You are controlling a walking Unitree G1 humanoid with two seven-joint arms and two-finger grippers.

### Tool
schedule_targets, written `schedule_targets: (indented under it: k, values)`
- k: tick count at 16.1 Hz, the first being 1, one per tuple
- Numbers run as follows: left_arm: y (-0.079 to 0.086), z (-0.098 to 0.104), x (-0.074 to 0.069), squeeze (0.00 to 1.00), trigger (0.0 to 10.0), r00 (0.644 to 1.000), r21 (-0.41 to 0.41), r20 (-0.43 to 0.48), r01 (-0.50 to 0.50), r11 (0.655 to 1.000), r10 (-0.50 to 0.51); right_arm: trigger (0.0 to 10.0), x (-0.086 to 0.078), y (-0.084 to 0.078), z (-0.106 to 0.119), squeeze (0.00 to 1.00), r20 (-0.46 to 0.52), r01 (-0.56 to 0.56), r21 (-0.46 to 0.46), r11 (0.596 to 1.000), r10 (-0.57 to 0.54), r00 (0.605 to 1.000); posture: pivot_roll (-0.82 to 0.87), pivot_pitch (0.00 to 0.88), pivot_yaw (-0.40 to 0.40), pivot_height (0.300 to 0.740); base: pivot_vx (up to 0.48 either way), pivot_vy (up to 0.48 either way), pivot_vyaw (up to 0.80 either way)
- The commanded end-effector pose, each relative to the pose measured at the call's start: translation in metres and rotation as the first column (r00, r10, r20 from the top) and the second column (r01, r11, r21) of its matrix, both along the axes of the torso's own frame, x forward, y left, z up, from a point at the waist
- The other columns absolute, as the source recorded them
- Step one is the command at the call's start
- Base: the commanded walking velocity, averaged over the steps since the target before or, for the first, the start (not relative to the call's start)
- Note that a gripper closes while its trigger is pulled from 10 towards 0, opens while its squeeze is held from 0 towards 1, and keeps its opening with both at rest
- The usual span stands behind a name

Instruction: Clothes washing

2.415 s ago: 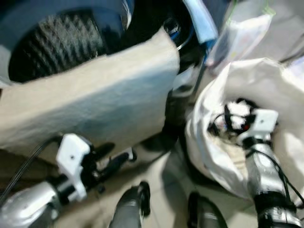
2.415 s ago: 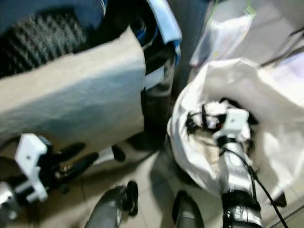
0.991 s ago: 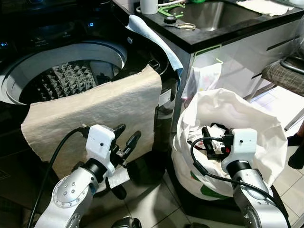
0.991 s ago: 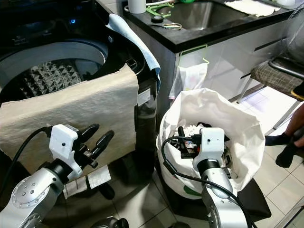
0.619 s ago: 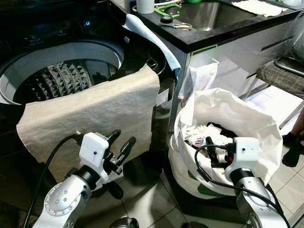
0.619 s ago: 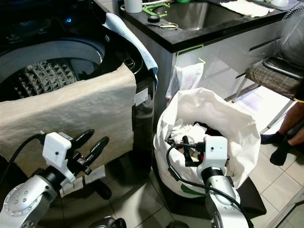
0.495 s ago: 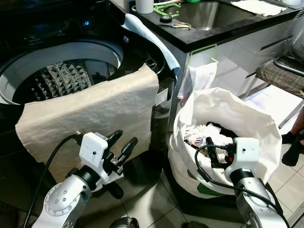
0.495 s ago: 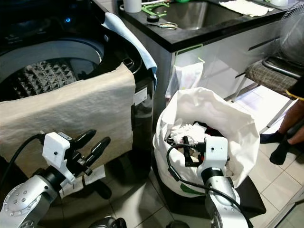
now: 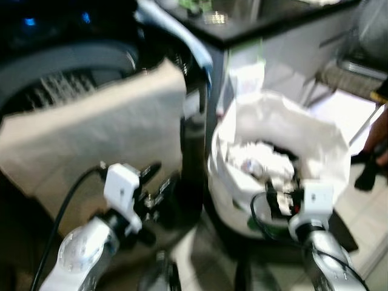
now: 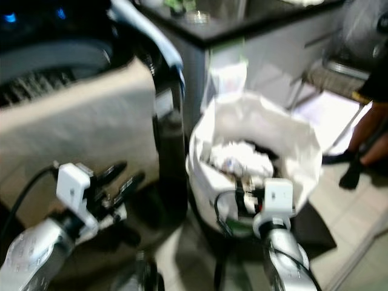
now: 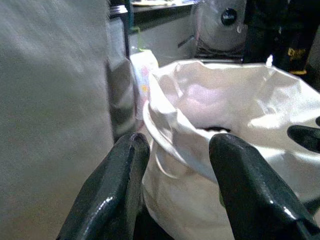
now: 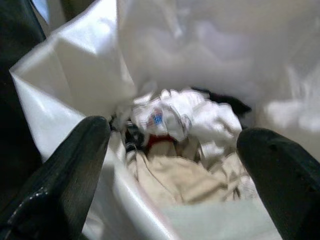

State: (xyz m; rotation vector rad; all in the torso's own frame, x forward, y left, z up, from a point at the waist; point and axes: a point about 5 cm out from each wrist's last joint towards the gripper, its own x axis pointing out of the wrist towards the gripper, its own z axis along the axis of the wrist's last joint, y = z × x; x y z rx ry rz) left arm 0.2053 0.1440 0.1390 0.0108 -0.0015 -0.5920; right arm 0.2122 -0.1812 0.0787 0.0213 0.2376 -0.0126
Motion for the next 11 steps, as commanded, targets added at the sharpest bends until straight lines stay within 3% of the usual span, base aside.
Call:
schedule_targets:
  k: [1,11]
  values:
    - [-0.003,0.0004,-0.0017,0.0,10.0,1.0,0.002,-0.007,0.02,1.0,-0.02,10.0,-0.0025,-0.0015,0.0021,0.0,0.011,0.007,0.01,1.0,-0.008,1.0,-0.03,0.106,0.08,0.61,0.0,0.0,0.0]
    - [-0.0088,0.0015,-0.0005,0.0,10.0,0.999,0.019,-0.013,0.041,0.999,-0.04,10.0,-0.0072,-0.0073,0.0032,0.0,0.03,0.024,-0.002,1.0,-0.024,0.999,-0.03,0.097,0.091,0.595,0.0,0.0,0.0]
